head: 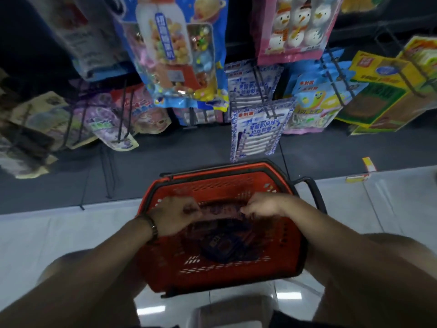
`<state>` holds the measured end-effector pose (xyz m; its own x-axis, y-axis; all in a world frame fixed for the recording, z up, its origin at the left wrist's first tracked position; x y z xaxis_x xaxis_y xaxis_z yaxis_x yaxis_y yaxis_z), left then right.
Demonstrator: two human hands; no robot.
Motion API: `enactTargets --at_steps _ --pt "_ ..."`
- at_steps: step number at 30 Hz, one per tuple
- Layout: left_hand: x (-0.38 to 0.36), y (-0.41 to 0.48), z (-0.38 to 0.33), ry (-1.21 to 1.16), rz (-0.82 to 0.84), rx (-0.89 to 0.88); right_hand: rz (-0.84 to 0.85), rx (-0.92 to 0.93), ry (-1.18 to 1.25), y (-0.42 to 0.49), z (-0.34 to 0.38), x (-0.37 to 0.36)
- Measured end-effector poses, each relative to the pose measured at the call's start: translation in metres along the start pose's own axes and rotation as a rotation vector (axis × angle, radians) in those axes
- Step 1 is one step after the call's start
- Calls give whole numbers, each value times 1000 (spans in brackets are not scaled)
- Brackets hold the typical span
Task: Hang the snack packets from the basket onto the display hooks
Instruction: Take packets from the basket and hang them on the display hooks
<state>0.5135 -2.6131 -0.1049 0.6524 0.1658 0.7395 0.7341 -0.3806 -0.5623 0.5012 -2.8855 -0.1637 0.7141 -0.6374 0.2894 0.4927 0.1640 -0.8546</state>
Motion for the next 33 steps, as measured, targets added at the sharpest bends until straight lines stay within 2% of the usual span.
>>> enactTargets --at_steps 3,5,8,13,16,19,22,26,29,33 --pt "-15 -9 34 70 72 39 -54 -51 -82 26 -8 -18" --pt "-19 -4 38 127 163 46 -161 -85 -59 48 -15 -29" --pt "-20 11 28 99 174 29 -221 -118 284 78 -21 -57" --pt "-33 27 17 30 227 -6 -107 -214 1089 84 -2 -124" --pt "-42 30 13 49 299 -73 -67 -213 1297 96 10 -143" --pt "-46 33 16 47 346 -41 -102 -196 1468 113 20 -146" --pt "-43 37 18 16 308 6 -250 -201 1502 118 21 -140" --pt "-41 38 25 28 287 61 -548 -118 1183 130 -17 -133" --pt "-36 32 29 10 245 108 -647 -81 954 90 -18 -111" --pt "-28 15 35 13 112 163 -702 -66 799 43 -33 -96"
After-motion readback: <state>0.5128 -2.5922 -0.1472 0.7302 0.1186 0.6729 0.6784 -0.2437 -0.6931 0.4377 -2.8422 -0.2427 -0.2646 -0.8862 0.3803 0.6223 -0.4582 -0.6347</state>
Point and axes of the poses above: each hand's wrist, its own y-axis towards the middle knuckle, its own x-axis out of the back of the hand, z = x × y, the point moved 5 cm from there along y, towards the middle knuckle, and after that the axes turned 7 degrees about y, right-handed, at the moved point
